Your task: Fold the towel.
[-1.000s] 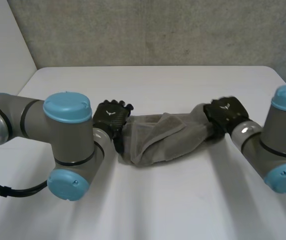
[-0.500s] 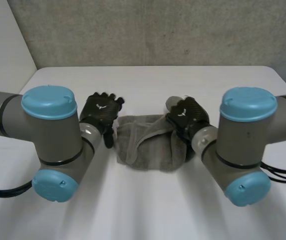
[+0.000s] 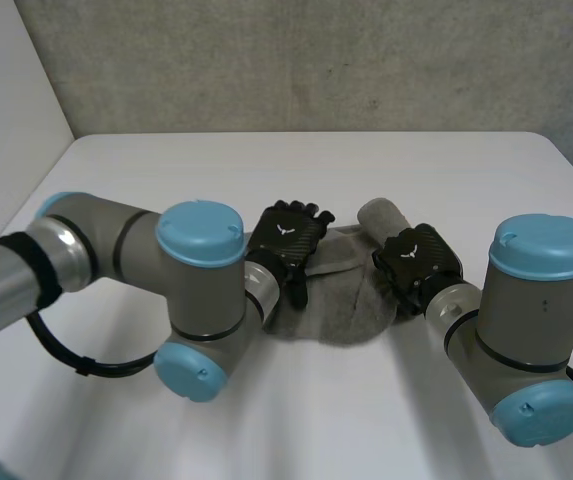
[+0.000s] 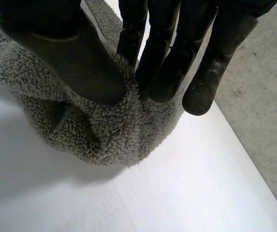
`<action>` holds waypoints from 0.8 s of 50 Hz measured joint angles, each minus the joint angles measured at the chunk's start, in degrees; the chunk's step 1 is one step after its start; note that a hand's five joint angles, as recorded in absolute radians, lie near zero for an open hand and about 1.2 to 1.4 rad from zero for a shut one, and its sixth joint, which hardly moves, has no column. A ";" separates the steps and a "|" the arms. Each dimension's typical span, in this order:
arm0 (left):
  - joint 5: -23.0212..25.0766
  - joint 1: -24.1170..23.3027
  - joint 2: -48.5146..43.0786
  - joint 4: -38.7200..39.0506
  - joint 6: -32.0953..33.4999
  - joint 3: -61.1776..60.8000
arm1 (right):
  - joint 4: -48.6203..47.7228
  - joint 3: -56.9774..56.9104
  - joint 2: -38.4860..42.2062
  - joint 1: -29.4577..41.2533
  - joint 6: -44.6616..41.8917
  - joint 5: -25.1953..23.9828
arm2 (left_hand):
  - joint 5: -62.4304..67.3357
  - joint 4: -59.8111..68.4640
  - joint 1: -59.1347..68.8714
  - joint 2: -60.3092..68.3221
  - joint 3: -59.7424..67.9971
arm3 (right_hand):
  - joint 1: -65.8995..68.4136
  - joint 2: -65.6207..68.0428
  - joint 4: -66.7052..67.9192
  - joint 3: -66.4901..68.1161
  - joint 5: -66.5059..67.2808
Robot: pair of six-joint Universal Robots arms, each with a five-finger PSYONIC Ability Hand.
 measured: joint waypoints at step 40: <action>-14.49 3.25 -0.80 4.51 3.75 -0.65 | -0.36 0.44 -0.13 -1.45 -0.33 -0.67 | 0.02 1.28 1.19 1.27 1.14 | 0.83 0.24 0.07 0.00 0.40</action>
